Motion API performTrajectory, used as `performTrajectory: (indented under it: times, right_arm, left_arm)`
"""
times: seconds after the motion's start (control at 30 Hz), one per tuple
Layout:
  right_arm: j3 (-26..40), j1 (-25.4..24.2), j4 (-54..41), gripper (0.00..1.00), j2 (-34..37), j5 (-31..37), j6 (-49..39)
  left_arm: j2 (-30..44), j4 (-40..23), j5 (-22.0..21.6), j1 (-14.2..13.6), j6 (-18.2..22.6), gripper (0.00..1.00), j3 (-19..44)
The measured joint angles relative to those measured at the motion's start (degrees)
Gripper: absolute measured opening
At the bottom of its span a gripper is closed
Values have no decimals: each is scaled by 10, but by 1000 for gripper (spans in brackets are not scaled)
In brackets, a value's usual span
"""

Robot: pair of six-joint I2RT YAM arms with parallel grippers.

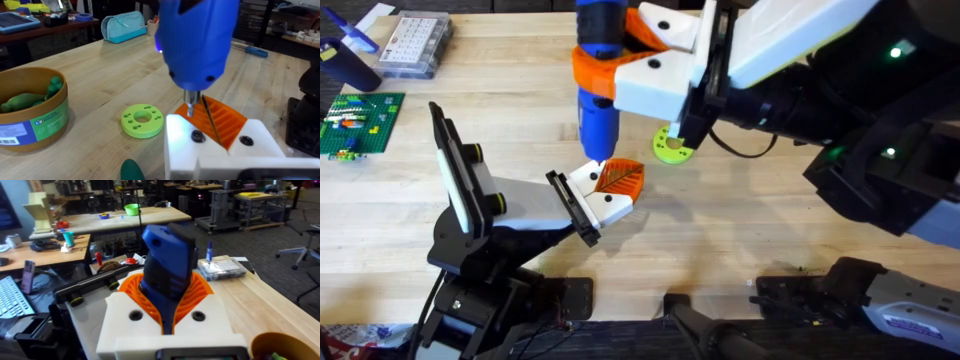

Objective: Pick up the gripper from the table and insert it into the empty holder that is missing its gripper. Then pick up a screw, insert it into the mounting hole, and use the screwdriver to tighten it. Finally, clean up the table by picking up the vegetable and placing it into the bucket.

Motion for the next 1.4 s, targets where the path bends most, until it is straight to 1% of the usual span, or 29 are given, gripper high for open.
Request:
performTrajectory:
  times: [0.33,0.5,0.63,0.77,1.03,1.17,1.4]
  right_arm:
    - [-5,4,-12,60,8,2,-7]
    - [-6,4,5,60,8,2,-10]
    - [-6,4,38,60,8,2,-13]
    - [-6,6,41,60,7,2,-13]
    - [-6,35,41,59,7,-6,-15]
    - [-6,47,37,59,7,-11,-36]
    - [-7,58,13,59,7,-13,-107]
  left_arm:
    - [0,-10,-2,0,-1,14,0]
    - [0,-9,-2,0,-1,14,0]
    - [0,-9,-2,0,0,14,0]
    - [0,-9,-2,0,-1,14,0]
    - [0,-9,-2,0,-1,14,0]
    - [0,-9,-2,0,-1,14,0]
    - [0,-12,-2,0,-1,14,0]
